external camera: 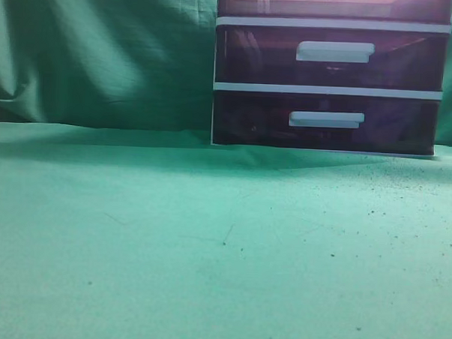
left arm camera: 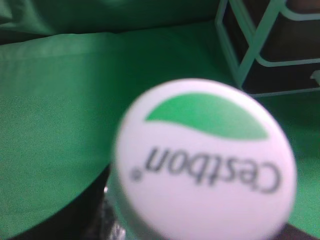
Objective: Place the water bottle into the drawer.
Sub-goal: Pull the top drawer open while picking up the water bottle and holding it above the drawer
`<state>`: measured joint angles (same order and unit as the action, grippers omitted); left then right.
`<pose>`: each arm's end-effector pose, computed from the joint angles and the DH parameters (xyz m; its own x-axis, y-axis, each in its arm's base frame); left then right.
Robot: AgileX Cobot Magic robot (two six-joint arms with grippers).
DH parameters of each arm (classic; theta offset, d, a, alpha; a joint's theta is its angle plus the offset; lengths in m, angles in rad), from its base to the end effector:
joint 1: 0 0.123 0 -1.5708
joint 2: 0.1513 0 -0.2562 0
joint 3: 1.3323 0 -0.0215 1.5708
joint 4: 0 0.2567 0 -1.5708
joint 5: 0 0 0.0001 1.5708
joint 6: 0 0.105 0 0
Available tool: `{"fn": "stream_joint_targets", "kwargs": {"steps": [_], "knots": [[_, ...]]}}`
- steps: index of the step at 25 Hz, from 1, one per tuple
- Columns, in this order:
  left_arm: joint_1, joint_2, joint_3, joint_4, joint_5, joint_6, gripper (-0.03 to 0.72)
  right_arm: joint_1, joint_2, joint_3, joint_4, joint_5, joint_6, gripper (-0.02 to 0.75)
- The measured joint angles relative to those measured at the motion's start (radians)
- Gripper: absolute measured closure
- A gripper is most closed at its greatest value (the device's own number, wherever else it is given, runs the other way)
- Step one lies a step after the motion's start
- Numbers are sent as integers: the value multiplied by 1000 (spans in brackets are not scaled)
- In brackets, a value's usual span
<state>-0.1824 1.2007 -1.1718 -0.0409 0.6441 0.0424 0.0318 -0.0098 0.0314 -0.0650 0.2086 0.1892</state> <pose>0.2816 -0.0546 0.3514 -0.5414 0.1097 -0.8336 0.2067 0.9784 -0.0055 0.1050 0.0019 0.1824 -0.1432 0.1208 -0.9823 -0.0005 0.9925 0.1221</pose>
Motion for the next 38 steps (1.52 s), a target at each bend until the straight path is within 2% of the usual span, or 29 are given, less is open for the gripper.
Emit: {"fn": "stream_joint_targets", "kwargs": {"steps": [3, 5, 8, 10, 13, 15, 18, 21, 25, 27, 28, 29, 31, 32, 34, 35, 38], "knots": [[0, -46, 0, -39, 41, 0, 398, 0, 0, 0, 8, -338, 0, 688], [0, -63, 0, -70, 58, 7, 398, 0, 6, -38, 1, -424, 0, 688], [-2, -68, 0, -106, 62, 64, 398, 0, 98, -182, -3, -344, 0, 688], [-2, -68, 0, -110, 64, 92, 398, 0, 203, -313, -3, -196, 0, 688], [-2, -68, 0, -122, 64, 104, 398, 0, 366, -465, -3, -62, 0, 688], [-2, -68, 0, -137, 64, 108, 398, 0, 474, -531, -5, -45, -14, 688], [-2, -68, 0, -163, 64, 111, 398, 0, 593, -590, -30, -101, -85, 688], [-2, -66, 0, -180, 64, 111, 398, 0, 769, -703, -192, -240, -263, 688], [-2, -66, 0, -176, 78, 111, 398, 0, 1019, -849, -597, -402, -385, 688], [-2, -66, 0, -166, 96, 111, 398, 0, 1139, -892, -756, -500, -405, 688], [-2, -64, 0, -164, 104, 111, 398, 10, 1190, -908, -786, -527, -409, 688], [-2, -64, 0, -160, 111, 111, 398, 22, 1230, -931, -803, -540, -418, 615], [-2, -62, 0, -156, 115, 111, 398, 57, 1313, -980, -818, -547, -438, 533], [-2, -62, 0, -151, 115, 111, 398, 91, 1382, -1022, -833, -538, -477, 433], [-2, -60, 0, -133, 115, 111, 398, 122, 1451, -1063, -840, -514, -520, 354], [-2, -58, 0, -129, 115, 111, 398, 128, 1479, -1078, -842, -510, -550, 337], [-2, -51, 0, -123, 115, 111, 398, 132, 1559, -1114, -845, -499, -610, 350]]}}
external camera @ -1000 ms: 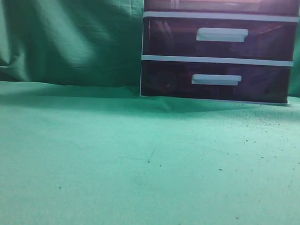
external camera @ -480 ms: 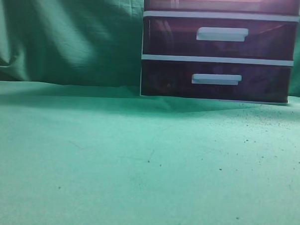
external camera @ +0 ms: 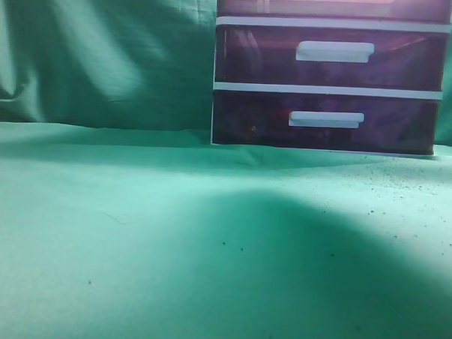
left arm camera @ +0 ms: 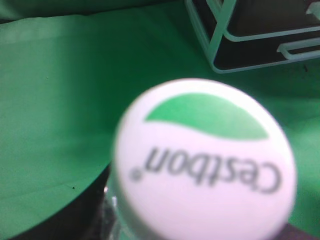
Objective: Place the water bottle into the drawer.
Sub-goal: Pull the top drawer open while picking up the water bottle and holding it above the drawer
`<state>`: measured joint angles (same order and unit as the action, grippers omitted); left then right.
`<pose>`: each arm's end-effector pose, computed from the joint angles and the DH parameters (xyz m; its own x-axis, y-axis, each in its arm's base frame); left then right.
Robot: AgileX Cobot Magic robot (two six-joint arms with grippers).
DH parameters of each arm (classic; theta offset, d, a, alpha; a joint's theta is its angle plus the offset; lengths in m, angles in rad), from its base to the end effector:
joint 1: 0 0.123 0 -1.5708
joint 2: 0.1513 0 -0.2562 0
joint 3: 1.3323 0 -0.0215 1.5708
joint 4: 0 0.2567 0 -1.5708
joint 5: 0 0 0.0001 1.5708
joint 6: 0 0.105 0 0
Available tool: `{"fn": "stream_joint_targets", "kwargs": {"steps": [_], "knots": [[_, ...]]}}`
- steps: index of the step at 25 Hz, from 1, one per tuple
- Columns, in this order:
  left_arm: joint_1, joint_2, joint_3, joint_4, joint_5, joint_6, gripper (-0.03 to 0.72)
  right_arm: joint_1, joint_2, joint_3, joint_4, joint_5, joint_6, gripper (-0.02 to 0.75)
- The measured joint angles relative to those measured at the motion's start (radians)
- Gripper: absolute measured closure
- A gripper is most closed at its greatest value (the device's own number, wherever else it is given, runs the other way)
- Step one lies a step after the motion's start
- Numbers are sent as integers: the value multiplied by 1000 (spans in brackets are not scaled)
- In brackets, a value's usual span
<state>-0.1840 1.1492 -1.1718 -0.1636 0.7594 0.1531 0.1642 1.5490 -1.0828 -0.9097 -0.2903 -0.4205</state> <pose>0.2612 -0.0606 0.3568 -0.5799 0.1422 -0.8022 0.2899 0.9562 -0.0400 0.3708 0.0854 0.2819 0.3149 -0.9017 -0.2963 -0.2847 0.2080 -0.9358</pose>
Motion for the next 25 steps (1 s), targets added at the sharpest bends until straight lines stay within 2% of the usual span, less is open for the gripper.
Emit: {"fn": "stream_joint_targets", "kwargs": {"steps": [1, 12, 19, 22, 25], "knots": [[0, 6, 0, 5, 0, 0, 398, 0, 24, -9, -2, 2, -11, 309], [0, 63, 0, 15, 0, 0, 398, 0, 199, -132, 6, -24, -72, 324], [0, 72, 0, 15, 0, 6, 398, 0, 273, -214, 27, -64, -178, 568], [0, 74, 0, 15, 0, 12, 398, 0, 279, -220, 90, -83, -219, 652], [0, 77, 0, 19, 0, 13, 398, 0, 284, -220, 155, -86, -309, 638]]}}
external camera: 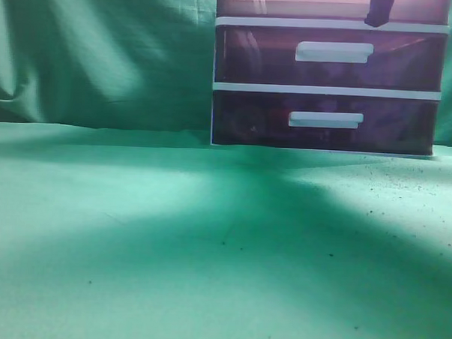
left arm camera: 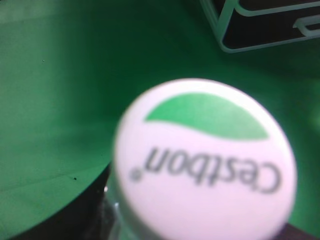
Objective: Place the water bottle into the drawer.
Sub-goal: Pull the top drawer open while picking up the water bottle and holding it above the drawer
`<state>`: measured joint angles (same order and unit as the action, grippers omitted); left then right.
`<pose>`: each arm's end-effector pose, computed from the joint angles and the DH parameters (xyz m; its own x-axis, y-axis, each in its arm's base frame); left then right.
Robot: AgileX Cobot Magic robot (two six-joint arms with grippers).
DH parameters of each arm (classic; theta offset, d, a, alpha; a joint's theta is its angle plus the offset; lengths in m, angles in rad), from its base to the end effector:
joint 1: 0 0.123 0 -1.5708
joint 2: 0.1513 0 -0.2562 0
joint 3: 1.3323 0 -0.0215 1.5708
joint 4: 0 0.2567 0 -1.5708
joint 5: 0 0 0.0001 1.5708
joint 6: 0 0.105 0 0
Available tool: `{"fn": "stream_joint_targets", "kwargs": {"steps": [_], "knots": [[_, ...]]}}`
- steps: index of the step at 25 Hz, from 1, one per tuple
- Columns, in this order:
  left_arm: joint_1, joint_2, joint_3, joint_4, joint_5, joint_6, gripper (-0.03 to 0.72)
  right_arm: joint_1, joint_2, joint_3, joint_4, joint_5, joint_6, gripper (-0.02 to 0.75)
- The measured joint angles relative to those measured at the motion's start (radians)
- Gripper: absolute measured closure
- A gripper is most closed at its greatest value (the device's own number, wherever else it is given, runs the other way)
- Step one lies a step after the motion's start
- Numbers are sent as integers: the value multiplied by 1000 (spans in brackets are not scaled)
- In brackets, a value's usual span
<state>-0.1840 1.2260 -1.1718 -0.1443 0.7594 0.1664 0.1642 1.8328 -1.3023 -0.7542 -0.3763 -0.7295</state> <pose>0.2783 -0.0624 0.3353 -0.6323 0.1798 -0.7536 0.2945 0.9555 -0.0192 0.4340 0.0986 0.2504 0.3804 -0.9106 -0.1617 -0.2083 0.0860 -0.9743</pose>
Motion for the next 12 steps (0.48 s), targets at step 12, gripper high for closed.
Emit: {"fn": "stream_joint_targets", "kwargs": {"steps": [12], "knots": [[0, 2, 0, 18, -4, 6, 398, 7, -189, 231, 46, 11, -36, 638]]}}
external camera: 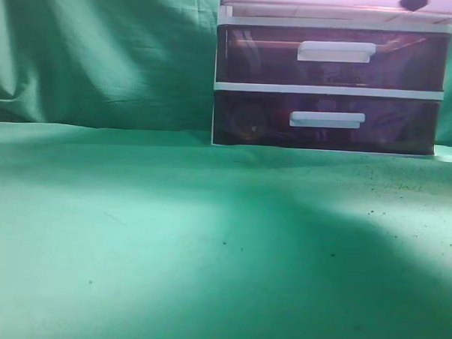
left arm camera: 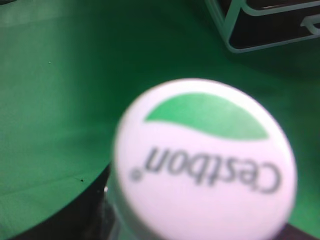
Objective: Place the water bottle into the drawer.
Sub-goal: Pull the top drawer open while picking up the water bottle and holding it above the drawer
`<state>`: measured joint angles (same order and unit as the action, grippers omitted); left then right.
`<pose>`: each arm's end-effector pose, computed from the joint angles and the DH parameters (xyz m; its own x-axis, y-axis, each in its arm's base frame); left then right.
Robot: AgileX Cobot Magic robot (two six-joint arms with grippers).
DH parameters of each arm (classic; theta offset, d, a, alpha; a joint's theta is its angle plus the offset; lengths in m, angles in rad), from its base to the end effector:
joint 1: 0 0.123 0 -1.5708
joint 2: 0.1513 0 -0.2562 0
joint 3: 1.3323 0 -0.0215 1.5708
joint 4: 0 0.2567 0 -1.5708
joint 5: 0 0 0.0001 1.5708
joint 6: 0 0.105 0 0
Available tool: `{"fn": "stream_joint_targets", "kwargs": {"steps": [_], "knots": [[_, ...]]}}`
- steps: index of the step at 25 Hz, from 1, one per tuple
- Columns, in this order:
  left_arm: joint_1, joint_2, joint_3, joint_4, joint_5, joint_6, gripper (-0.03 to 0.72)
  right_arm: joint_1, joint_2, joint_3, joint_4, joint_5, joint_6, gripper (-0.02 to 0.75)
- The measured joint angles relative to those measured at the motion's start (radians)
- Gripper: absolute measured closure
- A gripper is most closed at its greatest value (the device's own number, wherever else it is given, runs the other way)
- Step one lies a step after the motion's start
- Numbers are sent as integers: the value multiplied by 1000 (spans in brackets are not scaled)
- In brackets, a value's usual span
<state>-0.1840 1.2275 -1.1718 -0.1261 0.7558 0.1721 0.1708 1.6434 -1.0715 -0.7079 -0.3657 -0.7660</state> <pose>0.2791 -0.0612 0.3350 -0.6267 0.1977 -0.7537 0.2971 0.9548 0.0034 0.3842 0.0910 0.2517 0.3608 -0.9163 -0.1736 -0.2464 0.0859 -0.9654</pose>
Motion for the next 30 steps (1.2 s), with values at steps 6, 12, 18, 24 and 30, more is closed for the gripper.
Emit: {"fn": "stream_joint_targets", "kwargs": {"steps": [6, 12, 18, 24, 30], "knots": [[0, 0, 0, 1, -7, 0, 398, 2, -192, 223, -43, -50, 14, 638], [0, 0, 0, -53, -28, 4, 398, 37, -350, 354, -45, -12, 19, 638], [0, 0, -57, -299, -22, 165, 398, 91, -387, 379, -29, 68, 30, 638], [-79, 29, -211, -655, -130, 562, 398, 94, -387, 379, -25, 84, 33, 638], [-291, 179, -464, -744, -208, 766, 398, 94, -387, 379, -25, 88, 33, 638]]}}
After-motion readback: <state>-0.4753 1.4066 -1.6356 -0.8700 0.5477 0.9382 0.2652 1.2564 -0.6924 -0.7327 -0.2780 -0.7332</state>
